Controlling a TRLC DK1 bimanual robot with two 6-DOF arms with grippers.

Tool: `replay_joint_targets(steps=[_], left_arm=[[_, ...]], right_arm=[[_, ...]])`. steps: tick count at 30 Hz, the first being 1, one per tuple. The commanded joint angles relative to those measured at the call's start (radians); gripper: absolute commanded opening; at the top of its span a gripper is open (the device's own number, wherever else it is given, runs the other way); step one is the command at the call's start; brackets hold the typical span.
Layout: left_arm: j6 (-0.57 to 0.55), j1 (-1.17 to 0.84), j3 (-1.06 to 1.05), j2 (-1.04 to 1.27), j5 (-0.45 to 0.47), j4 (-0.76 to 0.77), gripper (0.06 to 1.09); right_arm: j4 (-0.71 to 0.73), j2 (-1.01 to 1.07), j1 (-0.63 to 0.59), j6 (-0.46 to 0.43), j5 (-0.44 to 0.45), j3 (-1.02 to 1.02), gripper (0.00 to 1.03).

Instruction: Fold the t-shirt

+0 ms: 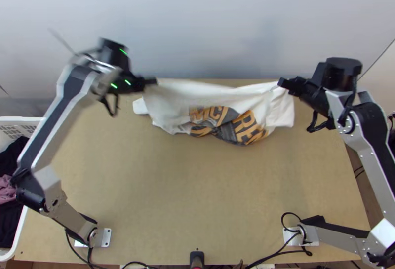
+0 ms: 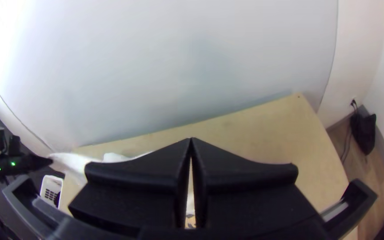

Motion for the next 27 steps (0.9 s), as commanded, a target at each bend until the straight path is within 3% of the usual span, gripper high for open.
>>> replay_joint_targets(steps=[1, 8, 12, 15, 19, 27], left_arm=[[0.006, 0.131, 0.304, -0.055, -0.001, -0.032, 0.10], [0.044, 0.165, 0.304, -0.178, -0.063, 0.037, 0.10], [0.098, 0.162, 0.299, -0.253, -0.135, 0.072, 0.10], [0.179, 0.147, 0.293, -0.313, -0.195, 0.112, 0.10], [0.255, 0.133, 0.279, -0.396, -0.207, 0.111, 0.10], [0.319, 0.100, 0.233, -0.544, -0.205, 0.015, 0.10]], right_arm=[[0.012, -0.017, 0.083, -0.117, 0.149, 0.139, 0.03], [0.044, -0.049, 0.126, -0.189, 0.260, 0.213, 0.03], [0.130, -0.104, 0.167, -0.310, 0.341, 0.201, 0.03], [0.236, -0.158, 0.219, -0.443, 0.398, 0.165, 0.03], [0.378, -0.241, 0.293, -0.640, 0.465, 0.092, 0.03], [0.346, -0.350, 0.390, -0.752, 0.526, 0.082, 0.03]])
